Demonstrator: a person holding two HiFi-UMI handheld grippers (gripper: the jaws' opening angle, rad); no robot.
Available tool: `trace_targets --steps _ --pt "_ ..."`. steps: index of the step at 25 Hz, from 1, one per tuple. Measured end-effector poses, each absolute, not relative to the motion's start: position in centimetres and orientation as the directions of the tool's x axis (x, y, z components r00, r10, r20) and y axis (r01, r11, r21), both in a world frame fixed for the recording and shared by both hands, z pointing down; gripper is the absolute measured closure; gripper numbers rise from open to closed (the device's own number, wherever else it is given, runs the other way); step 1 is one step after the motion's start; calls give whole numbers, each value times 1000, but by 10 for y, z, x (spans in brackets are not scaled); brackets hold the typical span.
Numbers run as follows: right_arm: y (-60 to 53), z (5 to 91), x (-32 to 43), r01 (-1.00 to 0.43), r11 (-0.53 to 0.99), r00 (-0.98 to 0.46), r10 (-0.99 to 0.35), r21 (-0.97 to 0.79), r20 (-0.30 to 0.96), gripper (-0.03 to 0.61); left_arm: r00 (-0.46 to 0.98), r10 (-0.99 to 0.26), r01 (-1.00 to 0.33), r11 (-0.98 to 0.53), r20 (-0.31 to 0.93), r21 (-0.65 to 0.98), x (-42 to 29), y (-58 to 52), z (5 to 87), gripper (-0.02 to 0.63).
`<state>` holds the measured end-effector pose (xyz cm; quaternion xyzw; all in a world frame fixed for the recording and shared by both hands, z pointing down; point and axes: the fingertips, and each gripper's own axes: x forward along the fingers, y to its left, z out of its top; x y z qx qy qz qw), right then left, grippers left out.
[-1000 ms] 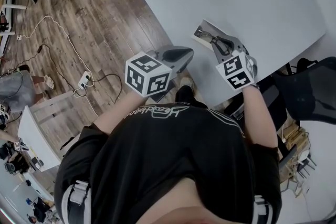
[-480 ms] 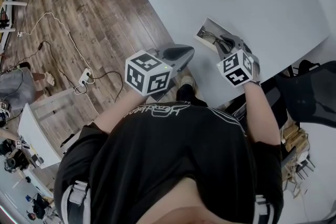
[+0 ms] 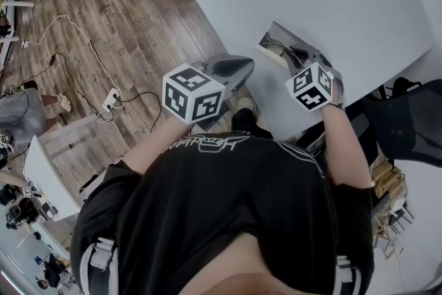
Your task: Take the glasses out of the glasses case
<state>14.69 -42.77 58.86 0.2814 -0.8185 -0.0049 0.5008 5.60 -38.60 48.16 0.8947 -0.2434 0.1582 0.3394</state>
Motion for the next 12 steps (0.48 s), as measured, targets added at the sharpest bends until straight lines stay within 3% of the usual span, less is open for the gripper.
trace_targets --steps 12 --pt "-425 590 147 -436 843 -330 -476 315 816 551 829 -336 -549 -645 448 531 52 -383 483 606"
